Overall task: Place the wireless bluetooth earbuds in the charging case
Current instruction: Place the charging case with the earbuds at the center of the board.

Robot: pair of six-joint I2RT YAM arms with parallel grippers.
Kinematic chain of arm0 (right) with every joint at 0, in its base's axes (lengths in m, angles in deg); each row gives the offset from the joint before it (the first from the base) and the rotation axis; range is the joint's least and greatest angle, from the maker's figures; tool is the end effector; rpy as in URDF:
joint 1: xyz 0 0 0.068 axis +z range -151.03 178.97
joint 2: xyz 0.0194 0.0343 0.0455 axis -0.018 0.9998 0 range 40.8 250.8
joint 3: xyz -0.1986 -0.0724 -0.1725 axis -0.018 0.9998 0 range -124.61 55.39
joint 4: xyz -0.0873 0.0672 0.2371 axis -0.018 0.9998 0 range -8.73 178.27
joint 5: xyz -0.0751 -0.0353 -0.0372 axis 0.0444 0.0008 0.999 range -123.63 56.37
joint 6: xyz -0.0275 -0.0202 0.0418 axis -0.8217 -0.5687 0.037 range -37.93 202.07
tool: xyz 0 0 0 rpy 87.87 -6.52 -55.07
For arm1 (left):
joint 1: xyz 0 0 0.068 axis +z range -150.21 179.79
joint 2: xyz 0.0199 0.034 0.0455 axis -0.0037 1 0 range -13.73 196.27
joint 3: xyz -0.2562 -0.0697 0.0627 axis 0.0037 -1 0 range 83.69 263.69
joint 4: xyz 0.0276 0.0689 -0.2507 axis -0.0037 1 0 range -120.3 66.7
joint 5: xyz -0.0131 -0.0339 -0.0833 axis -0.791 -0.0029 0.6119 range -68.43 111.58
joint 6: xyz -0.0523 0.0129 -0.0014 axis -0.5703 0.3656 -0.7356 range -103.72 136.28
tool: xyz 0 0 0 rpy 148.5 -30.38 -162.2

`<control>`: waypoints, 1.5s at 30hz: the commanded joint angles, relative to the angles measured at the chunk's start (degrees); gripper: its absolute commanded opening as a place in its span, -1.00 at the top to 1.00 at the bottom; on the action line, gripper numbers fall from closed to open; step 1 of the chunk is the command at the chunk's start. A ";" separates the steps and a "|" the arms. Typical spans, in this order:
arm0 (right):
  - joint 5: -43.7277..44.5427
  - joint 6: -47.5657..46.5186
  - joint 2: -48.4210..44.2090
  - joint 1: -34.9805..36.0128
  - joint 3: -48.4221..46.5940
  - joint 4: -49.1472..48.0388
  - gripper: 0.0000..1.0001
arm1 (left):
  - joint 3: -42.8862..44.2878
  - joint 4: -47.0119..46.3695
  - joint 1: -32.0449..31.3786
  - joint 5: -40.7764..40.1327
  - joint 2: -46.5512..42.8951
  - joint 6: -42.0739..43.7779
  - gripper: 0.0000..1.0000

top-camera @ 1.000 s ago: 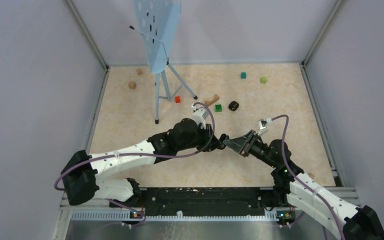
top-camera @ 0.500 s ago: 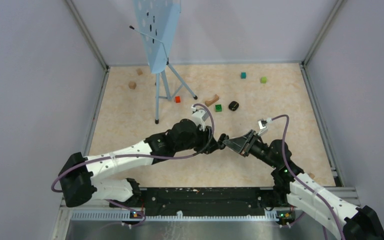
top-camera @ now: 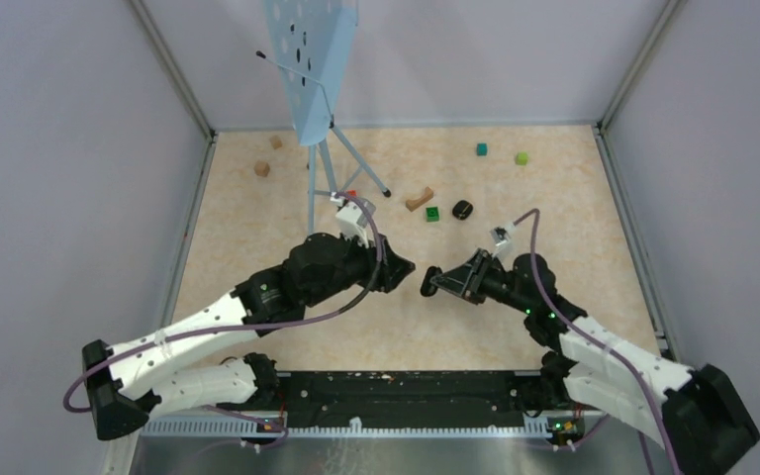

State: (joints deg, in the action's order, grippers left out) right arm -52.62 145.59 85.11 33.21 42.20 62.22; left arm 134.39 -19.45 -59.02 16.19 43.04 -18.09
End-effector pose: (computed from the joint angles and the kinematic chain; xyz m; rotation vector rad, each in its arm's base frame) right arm 0.1399 0.1093 0.2002 0.2468 2.0280 1.4560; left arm 0.1221 -0.1950 0.3363 0.3546 1.9664 -1.0103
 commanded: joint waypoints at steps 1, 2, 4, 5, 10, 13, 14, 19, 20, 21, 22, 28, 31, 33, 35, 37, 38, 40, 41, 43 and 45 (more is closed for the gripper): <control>-6.98 -6.54 12.18 -3.08 -8.75 -3.36 1.00 | 1.67 5.57 2.20 -7.94 -4.72 1.91 -0.16; -10.35 -7.34 16.20 -5.89 -10.16 -4.31 1.00 | 1.42 6.47 2.75 -8.46 -5.66 1.67 -0.16; -15.52 -8.18 21.49 -10.69 -12.43 -7.28 1.00 | 0.64 7.66 3.28 -9.47 -7.53 0.70 -0.16; -17.83 -9.40 24.27 -12.57 -13.94 -8.28 1.00 | 0.06 7.86 3.34 -9.71 -8.42 0.18 -0.16; -26.51 -16.40 37.98 -17.74 -23.55 -5.85 1.00 | -2.74 7.96 3.61 -10.05 -11.75 -1.88 -0.14; -28.83 -15.16 43.33 -20.51 -24.84 -11.57 1.00 | -3.15 8.29 3.61 -10.30 -12.72 -2.38 -0.13; -30.03 -14.06 45.17 -21.10 -25.13 -13.79 1.00 | -3.22 8.37 3.61 -10.42 -12.94 -2.45 -0.13; -31.43 -12.14 52.43 -21.51 -26.36 -17.85 1.00 | -3.34 8.87 3.61 -11.05 -13.63 -2.54 -0.14; -31.15 -12.13 53.32 -21.50 -26.10 -18.23 1.00 | -3.37 8.92 3.61 -11.10 -13.70 -2.42 -0.14; -30.56 -12.42 53.93 -21.53 -25.80 -18.24 1.00 | -3.48 8.97 3.67 -11.08 -13.68 -2.33 -0.13; -29.65 -13.04 54.51 -21.69 -25.60 -17.64 1.00 | -3.53 8.97 3.63 -11.07 -13.68 -2.21 -0.14; -28.29 -15.27 58.49 -23.69 -24.10 -16.28 1.00 | -3.05 8.92 3.63 -10.87 -13.19 -1.17 -0.14; -28.31 -15.60 59.65 -24.42 -23.24 -16.77 1.00 | -2.91 8.93 3.63 -11.02 -13.04 -0.96 -0.14; -28.07 -16.19 59.98 -24.64 -22.83 -16.39 1.00 | -2.92 8.90 3.66 -11.02 -13.06 -0.96 -0.14; -27.96 -16.92 60.33 -24.96 -22.63 -15.76 1.00 | -2.92 8.95 3.64 -10.98 -12.98 -0.90 -0.14; -27.55 -17.52 60.44 -25.23 -22.41 -15.26 1.00 | -2.87 8.91 3.64 -10.99 -12.83 -0.80 -0.14; -27.28 -17.77 60.38 -25.38 -22.29 -14.87 1.00 | -2.82 8.86 3.67 -10.99 -12.71 -0.71 -0.14; -27.06 -18.07 60.21 -25.60 -22.00 -14.68 1.00 | -2.70 8.80 3.68 -10.96 -12.50 -0.54 -0.14; -26.88 -18.04 60.07 -25.77 -21.83 -14.70 1.00 | -2.66 8.70 3.70 -10.92 -12.33 -0.46 -0.15; -26.79 -17.43 58.43 -25.96 -21.63 -14.48 0.44 | -2.33 8.59 3.65 -10.65 -11.90 -0.25 -0.15; -25.41 -17.67 54.85 -25.97 -21.92 -11.94 -0.09 | -1.90 8.48 3.66 -10.45 -11.39 -0.11 -0.15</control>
State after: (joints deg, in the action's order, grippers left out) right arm -79.61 129.62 145.17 7.97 20.26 49.98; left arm 131.28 -9.24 -55.58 5.65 30.83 -19.44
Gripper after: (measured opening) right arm 0.370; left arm 0.573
